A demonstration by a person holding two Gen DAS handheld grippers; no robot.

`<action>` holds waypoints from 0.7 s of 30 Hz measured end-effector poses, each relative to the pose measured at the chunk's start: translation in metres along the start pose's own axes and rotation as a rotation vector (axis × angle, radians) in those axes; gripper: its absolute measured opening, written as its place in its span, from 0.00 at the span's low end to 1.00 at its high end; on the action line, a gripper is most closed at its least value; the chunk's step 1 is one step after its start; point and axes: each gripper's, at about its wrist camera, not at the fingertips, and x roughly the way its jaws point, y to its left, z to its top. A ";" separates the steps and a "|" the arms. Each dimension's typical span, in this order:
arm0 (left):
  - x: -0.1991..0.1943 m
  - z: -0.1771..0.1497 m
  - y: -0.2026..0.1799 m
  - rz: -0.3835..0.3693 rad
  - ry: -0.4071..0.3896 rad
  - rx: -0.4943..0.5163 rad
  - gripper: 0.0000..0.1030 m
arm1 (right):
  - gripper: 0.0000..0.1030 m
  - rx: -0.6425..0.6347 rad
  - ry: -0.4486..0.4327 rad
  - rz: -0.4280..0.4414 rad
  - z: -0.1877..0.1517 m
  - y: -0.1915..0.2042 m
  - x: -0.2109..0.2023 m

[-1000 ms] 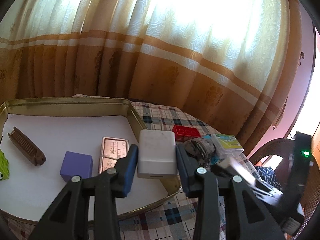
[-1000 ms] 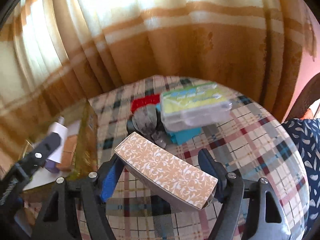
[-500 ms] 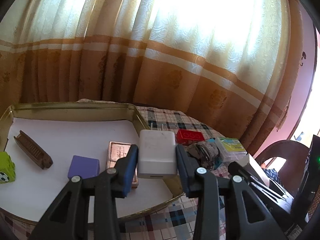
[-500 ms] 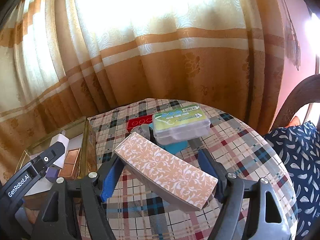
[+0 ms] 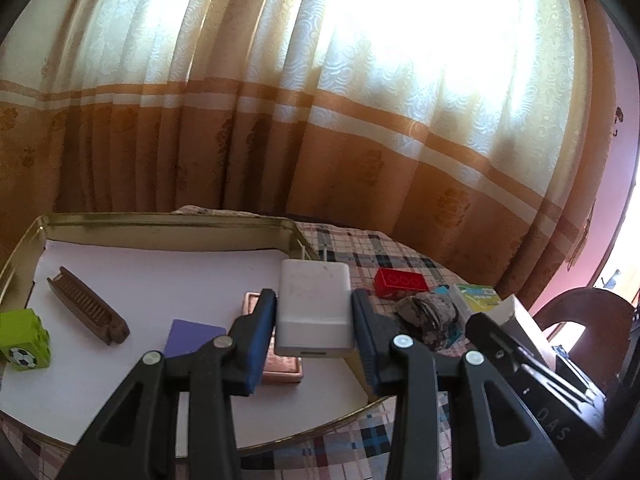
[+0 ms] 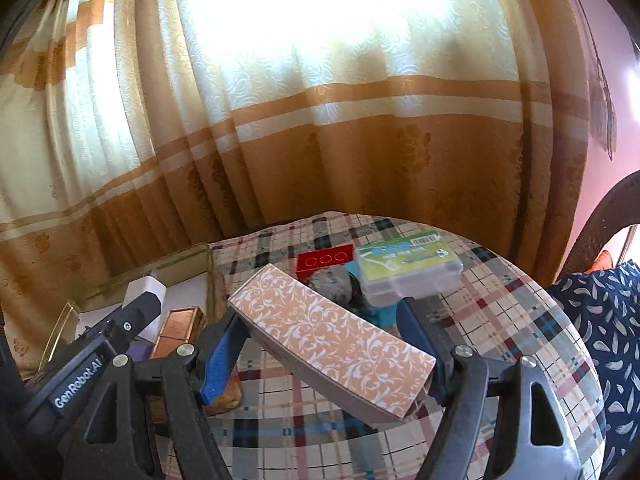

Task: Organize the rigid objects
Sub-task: 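Carry the charger and pink box over the tray and open both grippers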

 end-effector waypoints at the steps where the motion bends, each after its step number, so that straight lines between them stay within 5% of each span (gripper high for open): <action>1: 0.000 0.000 0.000 0.004 -0.002 0.000 0.37 | 0.75 -0.002 -0.003 0.002 0.000 0.001 -0.001; 13: -0.002 0.005 0.023 0.081 -0.024 -0.054 0.37 | 0.75 -0.049 -0.082 0.088 0.021 0.041 -0.002; 21: -0.006 0.016 0.050 0.224 -0.066 -0.071 0.37 | 0.75 -0.063 -0.102 0.182 0.029 0.079 0.016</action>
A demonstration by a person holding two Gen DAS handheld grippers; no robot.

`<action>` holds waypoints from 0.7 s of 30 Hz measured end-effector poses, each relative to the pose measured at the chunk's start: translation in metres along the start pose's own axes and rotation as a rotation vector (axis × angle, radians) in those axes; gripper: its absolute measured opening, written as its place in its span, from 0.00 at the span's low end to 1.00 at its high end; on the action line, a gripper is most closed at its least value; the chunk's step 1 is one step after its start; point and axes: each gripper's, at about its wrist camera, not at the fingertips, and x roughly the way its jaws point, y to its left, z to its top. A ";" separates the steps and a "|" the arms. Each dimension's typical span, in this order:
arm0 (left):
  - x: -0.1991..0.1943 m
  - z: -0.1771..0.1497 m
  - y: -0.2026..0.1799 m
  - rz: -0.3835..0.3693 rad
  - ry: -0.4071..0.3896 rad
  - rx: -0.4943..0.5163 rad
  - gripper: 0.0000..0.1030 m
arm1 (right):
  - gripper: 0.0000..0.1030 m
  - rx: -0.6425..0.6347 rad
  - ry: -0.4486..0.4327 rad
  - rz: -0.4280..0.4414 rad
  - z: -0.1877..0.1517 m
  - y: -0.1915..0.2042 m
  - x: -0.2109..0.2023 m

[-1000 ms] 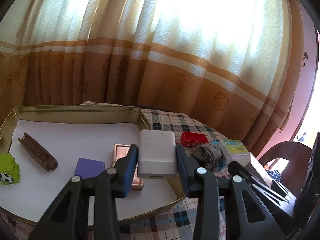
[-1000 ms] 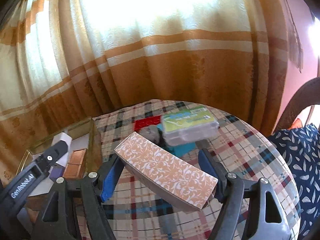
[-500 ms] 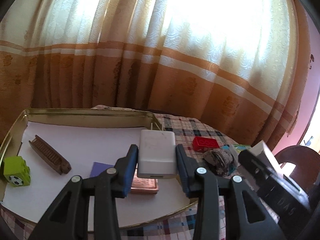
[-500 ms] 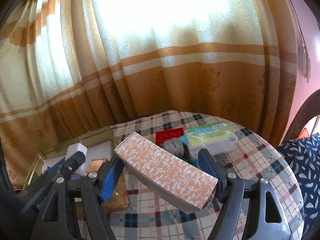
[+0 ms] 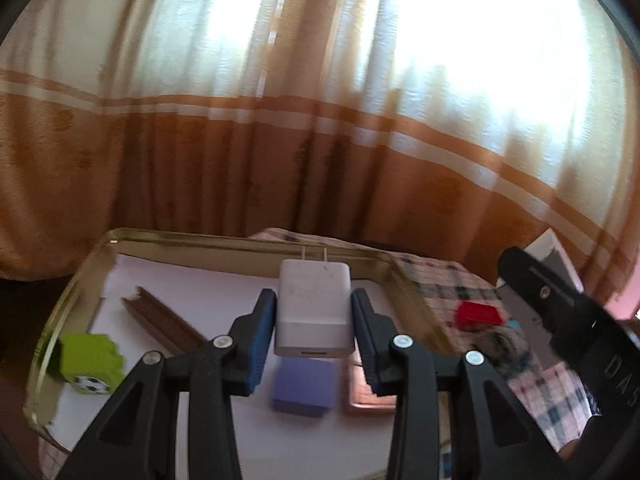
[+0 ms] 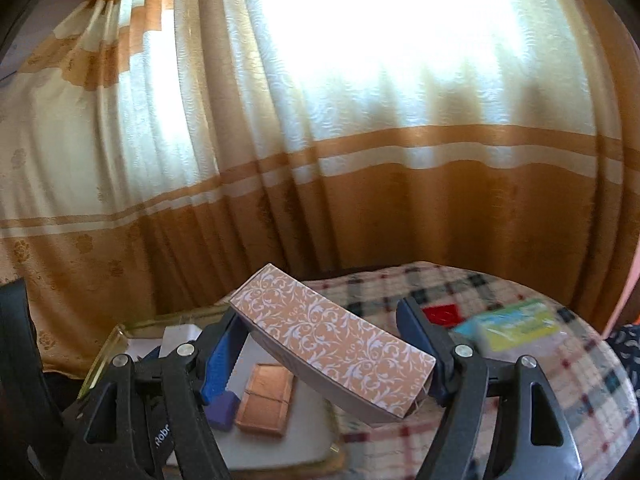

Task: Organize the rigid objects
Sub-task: 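Carry the charger and pink box over the tray and open both grippers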

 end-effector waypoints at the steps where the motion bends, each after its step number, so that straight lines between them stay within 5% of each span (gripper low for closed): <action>1: 0.000 0.002 0.007 0.010 -0.003 -0.025 0.37 | 0.75 0.010 -0.004 0.012 0.002 0.004 0.004; 21: 0.015 -0.003 0.039 0.228 0.039 -0.098 0.37 | 0.75 -0.065 0.082 0.120 -0.012 0.055 0.064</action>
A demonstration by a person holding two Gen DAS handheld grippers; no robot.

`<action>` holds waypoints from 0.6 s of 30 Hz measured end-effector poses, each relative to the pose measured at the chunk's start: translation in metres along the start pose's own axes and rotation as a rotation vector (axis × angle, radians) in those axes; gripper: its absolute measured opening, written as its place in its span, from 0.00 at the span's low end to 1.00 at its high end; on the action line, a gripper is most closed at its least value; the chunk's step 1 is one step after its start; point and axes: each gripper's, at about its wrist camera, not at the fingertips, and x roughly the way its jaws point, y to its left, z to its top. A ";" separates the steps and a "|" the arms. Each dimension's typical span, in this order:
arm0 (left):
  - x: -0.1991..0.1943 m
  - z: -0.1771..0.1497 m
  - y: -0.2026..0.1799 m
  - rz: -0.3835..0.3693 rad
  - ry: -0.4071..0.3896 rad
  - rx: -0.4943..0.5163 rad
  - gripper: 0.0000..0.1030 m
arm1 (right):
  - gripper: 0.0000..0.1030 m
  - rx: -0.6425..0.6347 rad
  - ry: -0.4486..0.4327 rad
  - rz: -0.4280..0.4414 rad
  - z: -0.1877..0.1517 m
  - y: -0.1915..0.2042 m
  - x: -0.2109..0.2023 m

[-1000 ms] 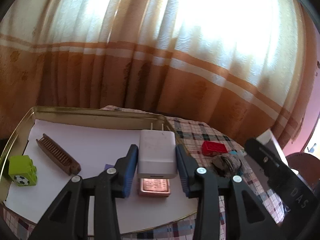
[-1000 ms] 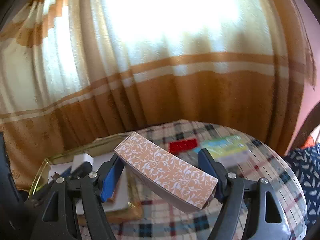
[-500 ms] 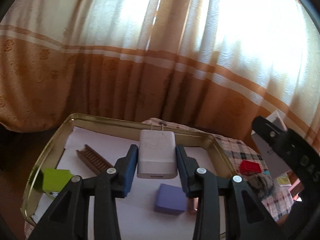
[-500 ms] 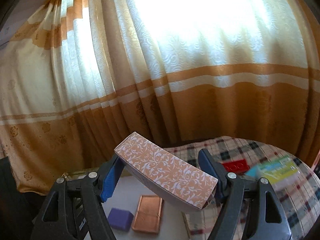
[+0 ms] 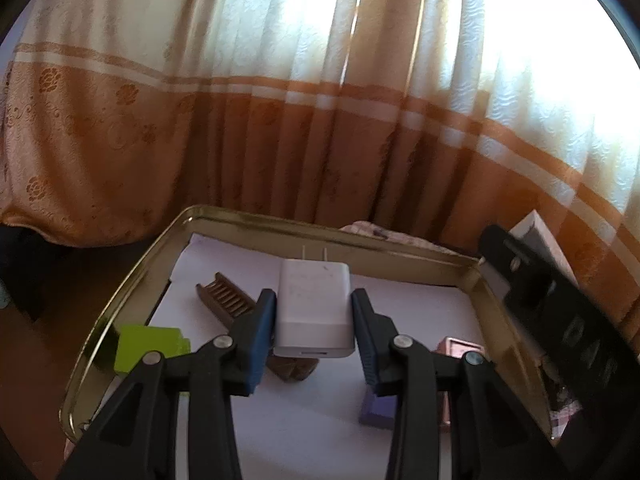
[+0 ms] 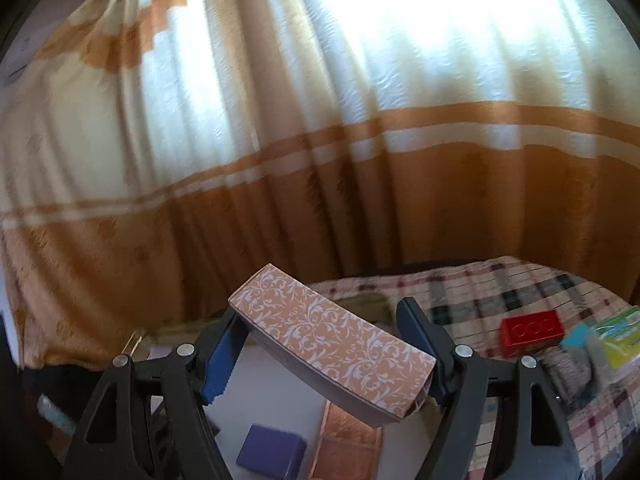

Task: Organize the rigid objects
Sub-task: 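Carry the charger and pink box over the tray and open both grippers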

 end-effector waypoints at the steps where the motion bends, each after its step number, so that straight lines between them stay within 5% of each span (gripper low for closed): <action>1: 0.002 0.000 0.001 0.009 0.008 -0.004 0.37 | 0.75 -0.018 0.009 0.003 -0.002 0.002 0.002; 18: 0.002 -0.001 0.010 0.125 0.016 -0.012 0.37 | 0.75 -0.064 0.053 0.002 -0.010 0.004 0.010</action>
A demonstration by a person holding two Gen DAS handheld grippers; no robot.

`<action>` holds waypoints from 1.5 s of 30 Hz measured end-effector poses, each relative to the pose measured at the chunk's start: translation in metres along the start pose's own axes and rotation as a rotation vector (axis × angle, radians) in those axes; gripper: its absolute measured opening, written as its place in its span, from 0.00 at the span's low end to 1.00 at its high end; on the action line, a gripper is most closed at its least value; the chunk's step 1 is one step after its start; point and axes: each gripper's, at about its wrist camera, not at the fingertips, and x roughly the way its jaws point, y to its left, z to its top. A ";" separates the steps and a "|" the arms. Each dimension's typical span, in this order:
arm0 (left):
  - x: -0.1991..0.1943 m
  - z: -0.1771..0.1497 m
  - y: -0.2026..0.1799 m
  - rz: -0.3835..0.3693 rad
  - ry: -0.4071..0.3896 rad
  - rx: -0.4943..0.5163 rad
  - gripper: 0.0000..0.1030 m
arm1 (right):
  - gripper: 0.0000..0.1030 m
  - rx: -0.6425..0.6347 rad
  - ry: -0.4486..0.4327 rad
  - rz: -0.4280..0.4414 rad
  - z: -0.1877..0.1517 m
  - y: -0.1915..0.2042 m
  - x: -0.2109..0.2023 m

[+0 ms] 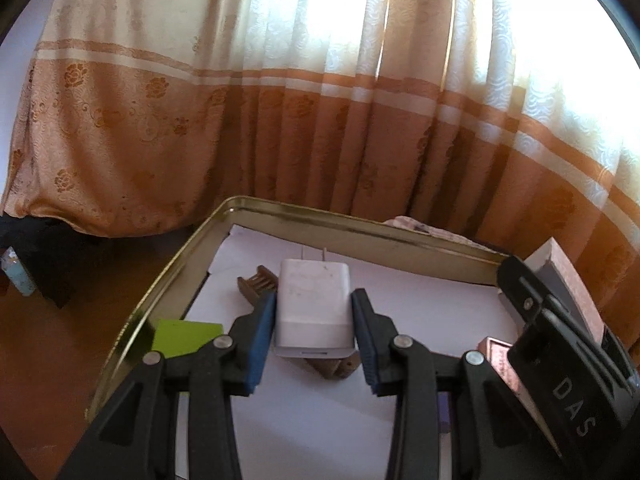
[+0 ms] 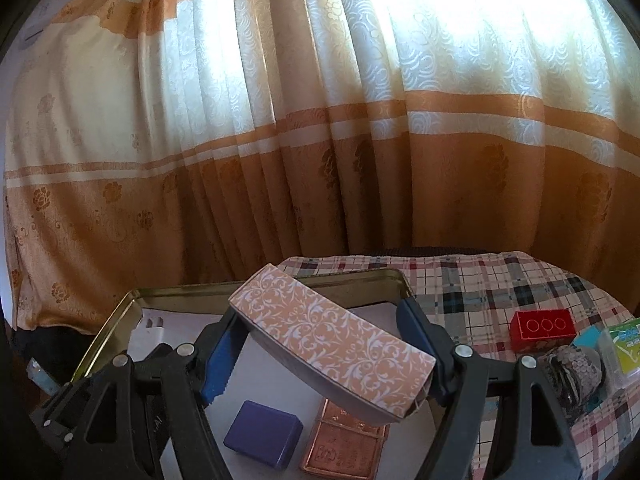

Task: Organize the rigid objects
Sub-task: 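Carry the charger and pink box over the tray and open both grippers, then withdraw both open grippers from the tray toward the red block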

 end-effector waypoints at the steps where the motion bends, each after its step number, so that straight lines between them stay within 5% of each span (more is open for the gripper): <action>1: 0.000 0.000 -0.001 0.010 0.000 0.006 0.37 | 0.75 0.000 0.001 0.000 0.000 0.000 0.000; 14: 0.008 -0.001 0.006 0.054 0.051 -0.007 0.37 | 0.76 -0.007 0.025 0.041 0.000 0.003 0.005; 17: 0.010 -0.001 0.008 0.059 0.071 -0.020 0.38 | 0.85 -0.008 0.034 0.055 -0.001 0.005 0.006; 20: 0.008 -0.002 0.008 0.076 0.057 -0.026 0.56 | 0.93 -0.001 0.039 0.060 -0.002 0.005 0.006; 28: 0.002 -0.002 0.004 0.056 0.028 -0.015 0.76 | 0.94 0.040 -0.023 0.066 0.001 -0.002 -0.008; 32: -0.005 -0.001 0.006 0.046 -0.015 -0.038 0.96 | 0.94 0.066 -0.072 0.056 0.004 -0.009 -0.019; 45: -0.010 -0.004 -0.005 0.015 -0.038 0.000 0.96 | 0.94 0.106 -0.109 -0.010 0.008 -0.030 -0.028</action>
